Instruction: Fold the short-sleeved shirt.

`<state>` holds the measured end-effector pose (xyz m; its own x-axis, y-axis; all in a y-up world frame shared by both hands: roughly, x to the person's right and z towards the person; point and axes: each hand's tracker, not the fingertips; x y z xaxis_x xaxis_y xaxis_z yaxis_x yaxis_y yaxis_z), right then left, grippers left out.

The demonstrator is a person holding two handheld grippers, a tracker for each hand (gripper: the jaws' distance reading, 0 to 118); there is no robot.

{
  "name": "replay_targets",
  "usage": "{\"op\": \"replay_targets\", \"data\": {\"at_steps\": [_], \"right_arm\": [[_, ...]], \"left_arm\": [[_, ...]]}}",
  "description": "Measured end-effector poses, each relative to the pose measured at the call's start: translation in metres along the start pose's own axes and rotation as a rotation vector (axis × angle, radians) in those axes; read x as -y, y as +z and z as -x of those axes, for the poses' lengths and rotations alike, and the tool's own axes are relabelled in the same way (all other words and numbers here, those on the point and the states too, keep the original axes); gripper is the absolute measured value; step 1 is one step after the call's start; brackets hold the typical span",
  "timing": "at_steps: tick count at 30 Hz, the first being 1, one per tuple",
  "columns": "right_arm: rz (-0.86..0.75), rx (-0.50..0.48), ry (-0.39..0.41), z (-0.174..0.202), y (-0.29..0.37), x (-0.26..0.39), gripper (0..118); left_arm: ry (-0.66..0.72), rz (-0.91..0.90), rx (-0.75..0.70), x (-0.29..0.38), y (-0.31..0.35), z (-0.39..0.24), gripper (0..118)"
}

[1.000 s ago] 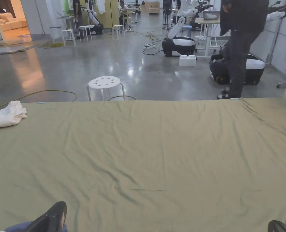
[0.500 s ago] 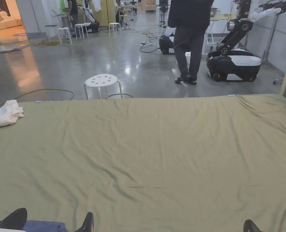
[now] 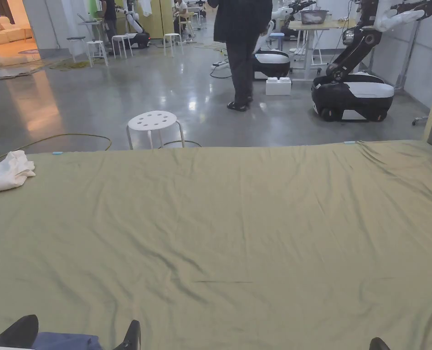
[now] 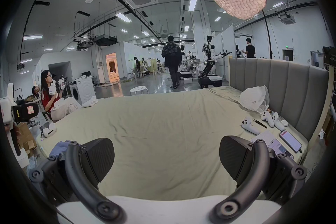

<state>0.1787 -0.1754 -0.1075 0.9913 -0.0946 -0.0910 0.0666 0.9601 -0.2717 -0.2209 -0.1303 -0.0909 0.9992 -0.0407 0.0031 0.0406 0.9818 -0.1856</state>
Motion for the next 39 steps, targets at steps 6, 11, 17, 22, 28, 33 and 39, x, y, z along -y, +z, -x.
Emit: {"op": "replay_targets", "data": {"at_steps": [6, 11, 17, 22, 28, 33, 39], "right_arm": [[0.007, -0.011, -0.003, 0.0, 0.001, -0.002, 115], [0.016, 0.0, 0.02, 0.003, 0.001, -0.001, 115], [0.071, -0.021, -0.049, 0.002, -0.002, -0.004, 115], [0.177, 0.126, -0.083, 0.019, -0.006, -0.016, 114], [0.255, 0.155, -0.139, 0.039, -0.003, -0.022, 114], [0.251, 0.13, -0.176, 0.037, -0.003, -0.025, 114], [0.236, 0.166, -0.161, 0.03, -0.003, -0.026, 114]], "left_arm": [[0.008, 0.009, 0.005, 0.001, 0.0, 0.0, 111], [0.015, 0.016, 0.011, 0.001, 0.0, -0.001, 111], [0.03, 0.023, 0.013, 0.002, -0.001, 0.001, 111], [0.051, 0.037, 0.012, 0.003, -0.002, 0.003, 111], [0.076, 0.048, 0.027, 0.004, -0.002, 0.001, 111], [0.066, 0.044, 0.037, 0.002, -0.001, 0.0, 111], [0.08, 0.041, 0.033, 0.002, 0.0, 0.002, 111]]}}
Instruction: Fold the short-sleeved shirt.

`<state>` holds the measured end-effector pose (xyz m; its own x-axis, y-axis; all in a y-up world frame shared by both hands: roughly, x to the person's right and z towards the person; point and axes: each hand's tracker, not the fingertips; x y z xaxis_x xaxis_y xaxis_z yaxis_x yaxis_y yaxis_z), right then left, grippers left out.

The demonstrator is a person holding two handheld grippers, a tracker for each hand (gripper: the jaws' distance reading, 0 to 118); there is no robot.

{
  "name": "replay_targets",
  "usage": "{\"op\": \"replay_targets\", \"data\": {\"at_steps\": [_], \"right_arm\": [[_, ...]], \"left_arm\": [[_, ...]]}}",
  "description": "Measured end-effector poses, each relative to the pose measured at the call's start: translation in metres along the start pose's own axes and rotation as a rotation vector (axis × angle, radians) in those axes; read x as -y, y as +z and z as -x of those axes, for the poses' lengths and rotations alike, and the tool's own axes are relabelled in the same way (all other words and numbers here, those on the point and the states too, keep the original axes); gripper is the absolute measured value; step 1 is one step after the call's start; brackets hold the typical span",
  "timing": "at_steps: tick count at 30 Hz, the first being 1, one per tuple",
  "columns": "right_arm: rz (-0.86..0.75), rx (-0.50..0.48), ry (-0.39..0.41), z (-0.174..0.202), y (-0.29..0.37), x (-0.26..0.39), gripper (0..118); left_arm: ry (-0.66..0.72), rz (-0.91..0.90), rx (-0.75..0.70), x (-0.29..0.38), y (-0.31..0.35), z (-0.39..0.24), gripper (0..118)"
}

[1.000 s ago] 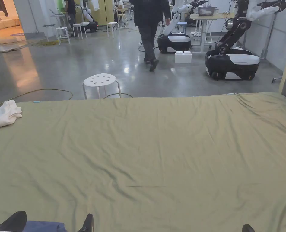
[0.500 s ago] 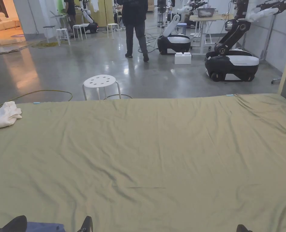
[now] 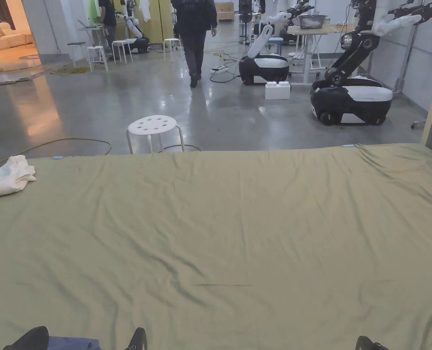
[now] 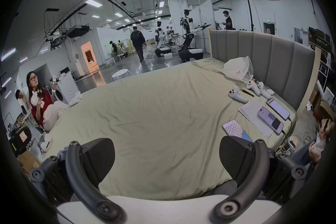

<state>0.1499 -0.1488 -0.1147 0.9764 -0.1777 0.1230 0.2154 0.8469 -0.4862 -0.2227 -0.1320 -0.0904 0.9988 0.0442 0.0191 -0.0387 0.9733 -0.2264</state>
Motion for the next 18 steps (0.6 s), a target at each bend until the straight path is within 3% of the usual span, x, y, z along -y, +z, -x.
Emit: {"op": "replay_targets", "data": {"at_steps": [10, 13, 18], "right_arm": [[0.022, -0.006, 0.017, -0.002, -0.005, 0.004, 114], [0.003, 0.008, -0.038, -0.004, -0.006, 0.007, 114], [-0.021, -0.102, 0.006, -0.007, -0.008, 0.011, 114]], "left_arm": [[0.001, 0.014, -0.001, 0.002, 0.001, 0.0, 111], [0.002, 0.018, 0.0, 0.003, 0.0, 0.0, 111], [0.001, 0.026, -0.003, 0.004, -0.004, -0.001, 111]]}}
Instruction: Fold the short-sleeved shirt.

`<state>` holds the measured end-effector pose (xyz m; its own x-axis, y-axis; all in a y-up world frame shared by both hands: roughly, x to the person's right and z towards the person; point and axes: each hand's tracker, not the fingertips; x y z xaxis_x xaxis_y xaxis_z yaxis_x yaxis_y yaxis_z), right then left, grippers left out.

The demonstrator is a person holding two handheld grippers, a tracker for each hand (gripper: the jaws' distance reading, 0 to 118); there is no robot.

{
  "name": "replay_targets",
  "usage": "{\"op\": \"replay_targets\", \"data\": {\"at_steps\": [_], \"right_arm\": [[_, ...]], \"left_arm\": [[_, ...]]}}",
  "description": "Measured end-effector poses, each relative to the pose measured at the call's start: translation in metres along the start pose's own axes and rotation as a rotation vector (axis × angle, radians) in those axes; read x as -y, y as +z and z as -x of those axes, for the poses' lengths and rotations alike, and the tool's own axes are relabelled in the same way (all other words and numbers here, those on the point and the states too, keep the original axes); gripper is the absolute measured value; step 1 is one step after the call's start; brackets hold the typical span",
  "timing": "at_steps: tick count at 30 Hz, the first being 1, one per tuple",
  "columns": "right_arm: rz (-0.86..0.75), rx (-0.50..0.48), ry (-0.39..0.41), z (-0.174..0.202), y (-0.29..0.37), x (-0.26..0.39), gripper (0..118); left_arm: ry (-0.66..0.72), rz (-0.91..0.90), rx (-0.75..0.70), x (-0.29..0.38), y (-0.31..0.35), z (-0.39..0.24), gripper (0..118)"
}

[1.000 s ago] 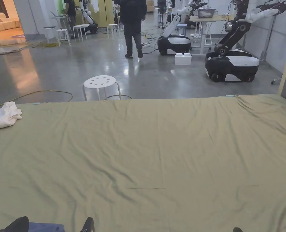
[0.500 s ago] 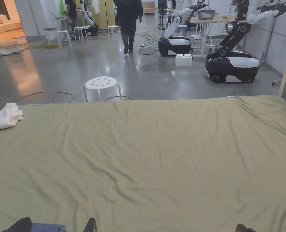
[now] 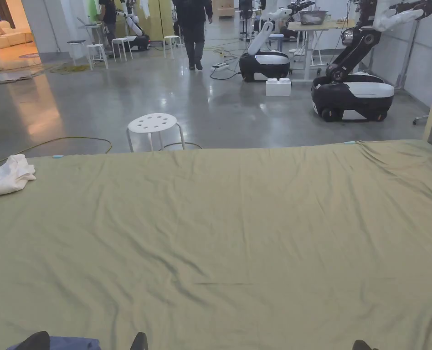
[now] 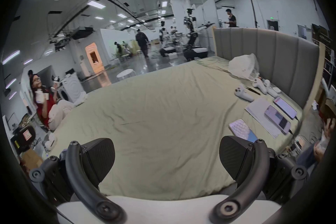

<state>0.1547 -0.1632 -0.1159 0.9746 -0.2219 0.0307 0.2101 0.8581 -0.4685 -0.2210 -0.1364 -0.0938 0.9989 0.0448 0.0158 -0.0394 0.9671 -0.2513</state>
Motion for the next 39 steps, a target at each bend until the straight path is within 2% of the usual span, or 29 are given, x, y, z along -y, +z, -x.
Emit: {"op": "replay_targets", "data": {"at_steps": [3, 4, 5, 6, 8, 12, 16, 20, 23, 26, 29, 32, 36, 39], "right_arm": [[-0.074, -0.182, 0.094, -0.009, -0.001, 0.003, 114], [-0.097, -0.127, 0.107, -0.006, -0.002, 0.004, 114], [-0.112, -0.068, 0.163, -0.002, -0.001, 0.006, 114], [-0.124, -0.059, 0.223, 0.001, 0.0, 0.009, 114], [-0.135, -0.058, 0.27, 0.003, 0.0, 0.015, 115], [-0.077, -0.099, 0.215, -0.002, -0.009, 0.02, 116], [-0.061, -0.042, 0.199, -0.006, -0.029, 0.023, 116], [-0.008, -0.047, 0.167, -0.016, -0.064, 0.026, 116], [0.06, -0.076, 0.183, -0.023, -0.112, 0.028, 117], [0.144, -0.05, 0.184, -0.029, -0.192, 0.026, 118], [0.241, 0.034, 0.176, -0.033, -0.288, 0.013, 117], [0.341, 0.056, 0.15, -0.039, -0.362, -0.002, 116], [0.38, 0.106, 0.126, -0.049, -0.407, -0.003, 116], [0.436, 0.164, 0.196, -0.055, -0.419, 0.02, 118]], "left_arm": [[0.005, 0.0, -0.001, 0.0, -0.004, -0.002, 111], [0.008, 0.002, -0.005, 0.0, -0.005, -0.003, 112], [0.007, 0.012, -0.013, 0.001, -0.007, -0.004, 112], [0.003, 0.017, -0.017, 0.003, -0.009, -0.005, 112], [-0.01, 0.026, -0.033, 0.008, -0.011, -0.008, 112], [0.003, 0.05, -0.036, 0.015, -0.017, -0.012, 112], [0.035, 0.085, 0.008, 0.023, -0.035, -0.012, 112], [0.025, 0.141, 0.036, 0.042, -0.074, -0.018, 112], [0.049, 0.224, 0.1, 0.06, -0.131, -0.026, 115], [0.042, 0.333, 0.126, 0.079, -0.219, -0.043, 115], [-0.029, 0.424, 0.076, 0.096, -0.317, -0.068, 115], [-0.076, 0.528, -0.002, 0.102, -0.385, -0.089, 115], [-0.067, 0.558, -0.016, 0.113, -0.426, -0.097, 115], [0.008, 0.703, -0.053, 0.142, -0.447, -0.092, 118]]}}
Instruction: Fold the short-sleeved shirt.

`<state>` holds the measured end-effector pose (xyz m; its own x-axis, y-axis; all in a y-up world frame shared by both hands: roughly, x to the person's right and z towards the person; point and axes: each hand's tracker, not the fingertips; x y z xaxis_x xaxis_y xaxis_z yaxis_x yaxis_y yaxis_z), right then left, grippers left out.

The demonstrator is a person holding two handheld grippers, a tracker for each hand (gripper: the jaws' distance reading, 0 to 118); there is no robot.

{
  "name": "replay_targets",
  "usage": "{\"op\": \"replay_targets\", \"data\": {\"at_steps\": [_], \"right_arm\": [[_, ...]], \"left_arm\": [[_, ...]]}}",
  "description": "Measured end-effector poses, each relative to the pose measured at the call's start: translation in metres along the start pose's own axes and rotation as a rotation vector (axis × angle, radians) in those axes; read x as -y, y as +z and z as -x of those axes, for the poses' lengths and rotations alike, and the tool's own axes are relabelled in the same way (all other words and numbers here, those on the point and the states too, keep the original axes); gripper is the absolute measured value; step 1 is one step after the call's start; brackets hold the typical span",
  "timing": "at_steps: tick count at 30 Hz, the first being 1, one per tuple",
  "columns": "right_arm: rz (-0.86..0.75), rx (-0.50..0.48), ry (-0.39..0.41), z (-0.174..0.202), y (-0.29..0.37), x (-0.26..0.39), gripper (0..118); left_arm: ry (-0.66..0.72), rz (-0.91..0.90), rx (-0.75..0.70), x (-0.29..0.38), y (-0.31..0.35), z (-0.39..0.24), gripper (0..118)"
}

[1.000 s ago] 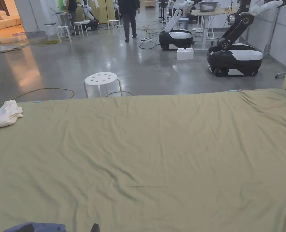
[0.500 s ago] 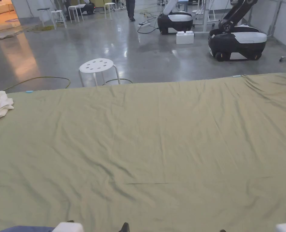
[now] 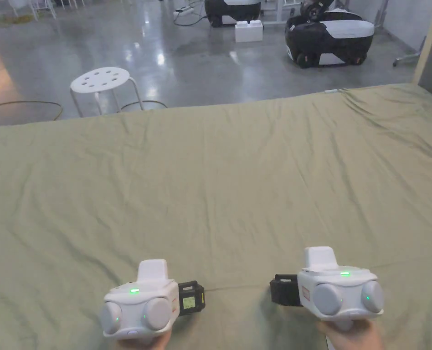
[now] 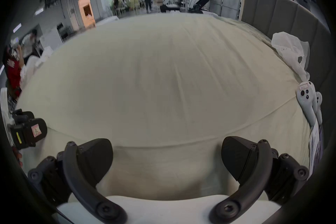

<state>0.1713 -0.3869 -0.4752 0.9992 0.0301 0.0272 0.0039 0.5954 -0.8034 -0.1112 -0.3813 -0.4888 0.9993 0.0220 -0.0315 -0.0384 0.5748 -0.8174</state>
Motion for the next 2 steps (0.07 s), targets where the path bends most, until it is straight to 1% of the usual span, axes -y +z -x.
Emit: {"op": "replay_targets", "data": {"at_steps": [1, 2], "right_arm": [[-0.096, -0.044, -0.018, -0.001, 0.003, 0.006, 118], [-0.104, -0.035, -0.03, -0.002, 0.013, 0.01, 118]], "left_arm": [[0.025, -0.031, 0.031, 0.006, -0.005, 0.002, 118], [-0.002, -0.129, 0.054, 0.008, 0.003, 0.003, 118]]}}
